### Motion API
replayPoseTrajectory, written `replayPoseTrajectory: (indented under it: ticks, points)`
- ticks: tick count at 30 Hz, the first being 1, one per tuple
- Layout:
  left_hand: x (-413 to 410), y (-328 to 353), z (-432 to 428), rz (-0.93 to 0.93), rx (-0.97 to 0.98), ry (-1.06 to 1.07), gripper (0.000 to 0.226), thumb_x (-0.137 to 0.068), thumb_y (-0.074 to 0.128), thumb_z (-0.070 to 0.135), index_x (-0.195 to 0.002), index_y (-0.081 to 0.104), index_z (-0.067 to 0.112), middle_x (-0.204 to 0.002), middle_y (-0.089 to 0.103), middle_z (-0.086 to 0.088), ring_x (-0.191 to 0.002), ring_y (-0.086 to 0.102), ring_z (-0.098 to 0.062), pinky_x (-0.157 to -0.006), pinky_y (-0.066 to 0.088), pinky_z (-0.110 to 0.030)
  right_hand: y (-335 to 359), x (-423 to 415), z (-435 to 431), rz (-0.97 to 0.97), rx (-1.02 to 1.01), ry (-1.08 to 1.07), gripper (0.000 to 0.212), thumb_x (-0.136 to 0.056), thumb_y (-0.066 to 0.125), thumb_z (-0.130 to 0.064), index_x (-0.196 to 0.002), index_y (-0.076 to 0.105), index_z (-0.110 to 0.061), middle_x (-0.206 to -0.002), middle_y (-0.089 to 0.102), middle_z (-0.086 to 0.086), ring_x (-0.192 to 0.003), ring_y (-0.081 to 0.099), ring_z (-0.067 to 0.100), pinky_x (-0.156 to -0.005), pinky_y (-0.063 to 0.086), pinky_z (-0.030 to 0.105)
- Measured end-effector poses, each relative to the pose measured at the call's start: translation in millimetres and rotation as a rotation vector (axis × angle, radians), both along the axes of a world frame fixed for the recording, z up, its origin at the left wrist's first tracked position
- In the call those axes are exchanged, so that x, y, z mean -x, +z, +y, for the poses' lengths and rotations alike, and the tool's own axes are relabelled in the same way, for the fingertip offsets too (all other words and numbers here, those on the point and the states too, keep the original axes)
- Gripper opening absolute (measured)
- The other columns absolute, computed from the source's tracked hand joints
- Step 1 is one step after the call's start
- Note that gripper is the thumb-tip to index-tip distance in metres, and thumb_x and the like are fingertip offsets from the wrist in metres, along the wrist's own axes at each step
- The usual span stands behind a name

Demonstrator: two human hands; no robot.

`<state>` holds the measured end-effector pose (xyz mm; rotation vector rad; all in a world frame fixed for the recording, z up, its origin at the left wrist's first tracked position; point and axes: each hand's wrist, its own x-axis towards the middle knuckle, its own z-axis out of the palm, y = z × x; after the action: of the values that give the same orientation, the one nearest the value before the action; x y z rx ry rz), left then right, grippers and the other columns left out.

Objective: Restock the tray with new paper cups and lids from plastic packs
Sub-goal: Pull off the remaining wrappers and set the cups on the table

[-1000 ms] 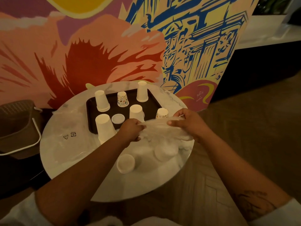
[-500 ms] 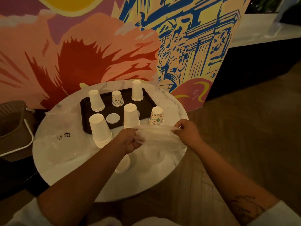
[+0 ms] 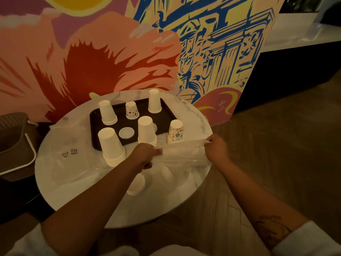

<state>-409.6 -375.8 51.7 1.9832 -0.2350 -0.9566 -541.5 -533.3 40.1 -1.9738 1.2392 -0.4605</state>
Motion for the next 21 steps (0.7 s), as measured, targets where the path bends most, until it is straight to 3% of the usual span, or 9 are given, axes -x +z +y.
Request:
replayPoseTrajectory:
  ticks: [4,9,11,13,14,16,19,21]
  points:
    - [-2.3,8.2,-11.7,0.204,0.283,0.214,0.006,-0.094,0.05,0.019,-0.095,0.05,0.013,-0.078,0.051,-0.005,-0.065,0.049,-0.014,-0.054,0.045,-0.024,14.2,-4.3,-15.3,0.07,0.005,0.044,0.019,-0.089,0.052,-0.01,-0.1,0.058,0.004,-0.106,0.062,0.021,-0.086,0.052,0.028,-0.068,0.033,0.026]
    - [-3.7,9.9,-21.9,0.275,0.332,0.185,0.029,-0.092,0.055,0.026,-0.116,0.051,0.01,-0.088,0.058,-0.011,-0.071,0.056,-0.018,-0.057,0.05,-0.027,31.3,-3.8,-18.0,0.07,0.031,0.074,0.043,-0.076,0.07,-0.01,-0.115,0.05,-0.009,-0.116,0.058,0.012,-0.094,0.055,0.025,-0.075,0.045,0.033]
    - [-1.6,7.9,-25.6,0.24,0.307,0.135,0.032,-0.089,0.06,0.024,-0.116,0.055,0.009,-0.089,0.06,-0.012,-0.072,0.056,-0.02,-0.062,0.051,-0.03,36.5,-3.0,-6.9,0.097,0.288,0.088,0.053,-0.071,0.071,-0.01,-0.119,0.049,-0.013,-0.12,0.052,0.008,-0.106,0.051,0.027,-0.081,0.042,0.034]
    - [-0.5,4.0,-28.4,0.241,0.303,0.118,0.034,-0.087,0.062,0.019,-0.118,0.055,0.008,-0.082,0.059,-0.009,-0.067,0.055,-0.018,-0.056,0.052,-0.028,38.9,-3.8,6.6,-0.058,0.709,0.176,0.041,-0.067,0.065,-0.006,-0.107,0.058,-0.011,-0.108,0.055,0.009,-0.104,0.046,0.024,-0.081,0.035,0.033]
    - [-0.5,2.5,-29.2,0.247,0.307,0.108,0.036,-0.086,0.063,0.017,-0.119,0.054,0.008,-0.081,0.058,-0.009,-0.066,0.054,-0.018,-0.051,0.05,-0.026,41.5,-6.0,15.9,-0.15,0.813,0.263,0.03,-0.067,0.06,-0.005,-0.097,0.062,-0.01,-0.099,0.058,0.01,-0.099,0.046,0.021,-0.081,0.035,0.033]
    - [-1.4,-1.5,-30.7,0.241,0.295,0.083,0.044,-0.086,0.063,0.018,-0.126,0.05,0.007,-0.091,0.06,-0.012,-0.072,0.057,-0.02,-0.052,0.049,-0.026,43.3,-14.0,28.2,-0.138,0.721,0.533,0.017,-0.078,0.052,-0.005,-0.085,0.067,-0.009,-0.09,0.063,0.01,-0.091,0.052,0.019,-0.082,0.044,0.034]
    - [-1.3,-7.4,-33.3,0.201,0.246,0.087,0.048,-0.086,0.062,0.022,-0.13,0.047,0.01,-0.115,0.06,-0.017,-0.094,0.06,-0.028,-0.075,0.053,-0.035,27.3,-29.1,31.0,0.17,0.314,0.736,0.021,-0.092,0.046,-0.007,-0.099,0.066,-0.008,-0.107,0.064,0.011,-0.095,0.056,0.02,-0.088,0.04,0.022]
    - [0.8,-7.0,-33.2,0.204,0.245,0.094,0.046,-0.086,0.063,0.022,-0.128,0.049,0.01,-0.107,0.06,-0.017,-0.082,0.059,-0.024,-0.07,0.052,-0.033,14.5,-35.9,25.9,0.194,0.231,0.735,0.021,-0.094,0.045,-0.008,-0.105,0.063,-0.007,-0.115,0.061,0.012,-0.092,0.05,0.016,-0.083,0.032,0.013]
